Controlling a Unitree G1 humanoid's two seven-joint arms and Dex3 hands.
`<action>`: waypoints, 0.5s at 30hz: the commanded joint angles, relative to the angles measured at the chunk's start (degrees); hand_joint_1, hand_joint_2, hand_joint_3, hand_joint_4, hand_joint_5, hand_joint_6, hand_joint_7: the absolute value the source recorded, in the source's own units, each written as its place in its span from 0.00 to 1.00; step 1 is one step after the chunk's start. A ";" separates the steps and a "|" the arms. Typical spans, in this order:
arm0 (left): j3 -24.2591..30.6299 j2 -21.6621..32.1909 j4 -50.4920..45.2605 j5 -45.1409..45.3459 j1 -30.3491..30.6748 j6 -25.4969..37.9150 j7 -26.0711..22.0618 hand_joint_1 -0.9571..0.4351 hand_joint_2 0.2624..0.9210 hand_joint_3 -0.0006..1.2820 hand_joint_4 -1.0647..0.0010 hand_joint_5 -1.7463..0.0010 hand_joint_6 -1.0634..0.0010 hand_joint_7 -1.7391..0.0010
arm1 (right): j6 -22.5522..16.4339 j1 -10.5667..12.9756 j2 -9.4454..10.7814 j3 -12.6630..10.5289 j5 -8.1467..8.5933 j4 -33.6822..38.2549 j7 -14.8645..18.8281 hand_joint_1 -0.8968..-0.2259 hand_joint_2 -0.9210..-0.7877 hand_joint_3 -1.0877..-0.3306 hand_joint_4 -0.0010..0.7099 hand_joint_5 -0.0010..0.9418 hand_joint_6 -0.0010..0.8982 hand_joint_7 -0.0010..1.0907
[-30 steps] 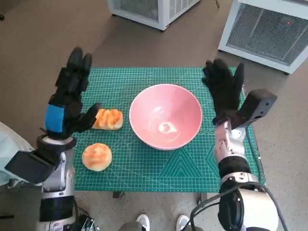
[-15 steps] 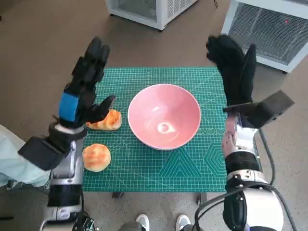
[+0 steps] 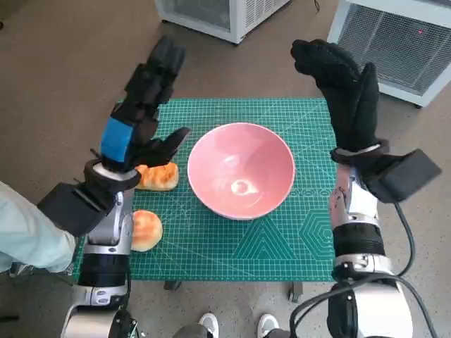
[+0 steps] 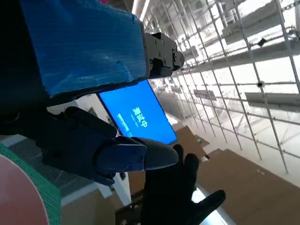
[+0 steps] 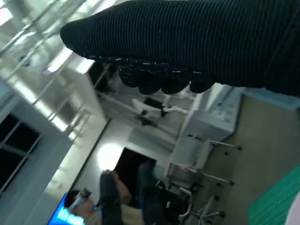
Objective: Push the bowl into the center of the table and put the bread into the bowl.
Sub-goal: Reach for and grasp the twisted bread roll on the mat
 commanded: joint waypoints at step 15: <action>-0.76 -1.51 2.36 -0.26 -5.24 -0.54 -2.61 0.21 1.00 0.28 0.89 1.00 0.85 0.98 | 3.49 3.99 -1.52 2.33 1.72 -6.37 -0.10 0.33 0.00 0.49 0.32 0.00 0.25 0.21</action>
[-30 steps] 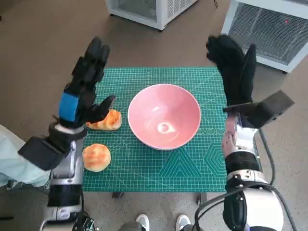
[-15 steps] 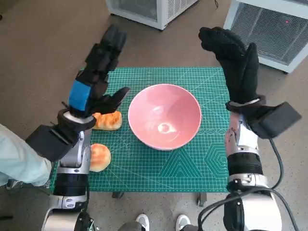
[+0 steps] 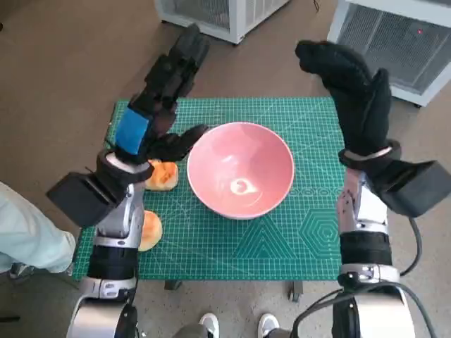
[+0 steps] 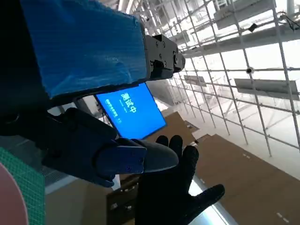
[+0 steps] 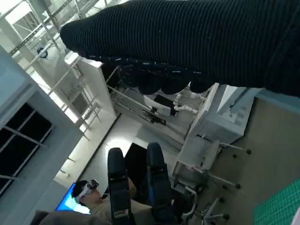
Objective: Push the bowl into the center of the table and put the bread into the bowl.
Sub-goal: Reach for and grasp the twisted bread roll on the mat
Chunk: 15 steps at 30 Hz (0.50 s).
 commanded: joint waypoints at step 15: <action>-0.11 12.32 -7.75 11.79 0.37 8.57 -0.98 0.21 1.00 0.18 0.89 1.00 0.86 0.97 | 0.41 2.50 -0.11 1.56 -0.49 -0.64 -2.20 0.34 0.00 0.49 0.31 0.00 0.23 0.23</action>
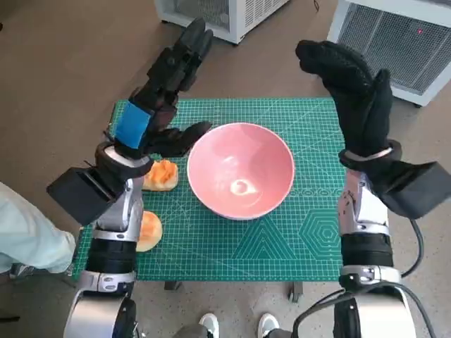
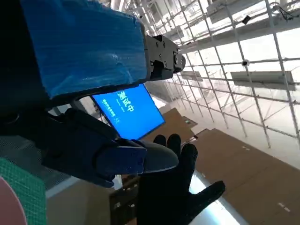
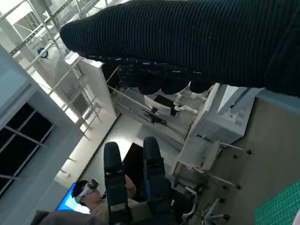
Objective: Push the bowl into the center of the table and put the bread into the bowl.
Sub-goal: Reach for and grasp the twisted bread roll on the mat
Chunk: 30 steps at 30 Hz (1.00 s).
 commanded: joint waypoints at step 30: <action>-10.28 29.73 -24.40 30.57 7.17 54.82 -12.19 0.61 0.69 0.01 0.99 1.00 0.82 0.99 | 1.80 1.00 1.05 1.30 -0.30 1.74 -2.13 0.36 0.00 0.47 0.31 0.00 0.18 0.32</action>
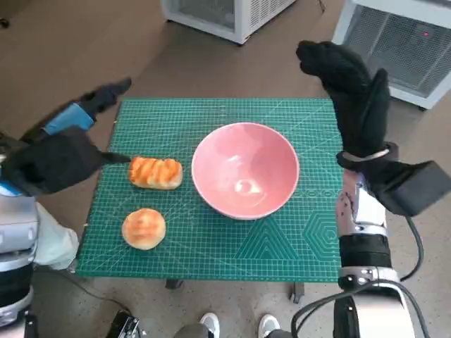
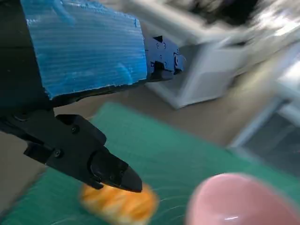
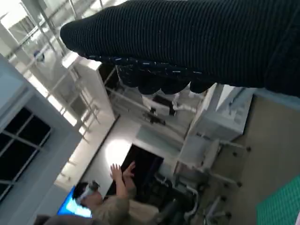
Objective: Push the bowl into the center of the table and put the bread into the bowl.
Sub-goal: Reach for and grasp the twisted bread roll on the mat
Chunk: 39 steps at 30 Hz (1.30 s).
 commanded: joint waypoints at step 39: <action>-21.48 -15.73 52.55 12.34 -14.53 -15.81 15.89 0.62 0.78 0.02 0.79 0.99 0.69 0.98 | 2.12 0.73 1.24 0.25 1.41 1.21 1.69 0.37 0.00 0.45 0.29 0.00 0.08 0.47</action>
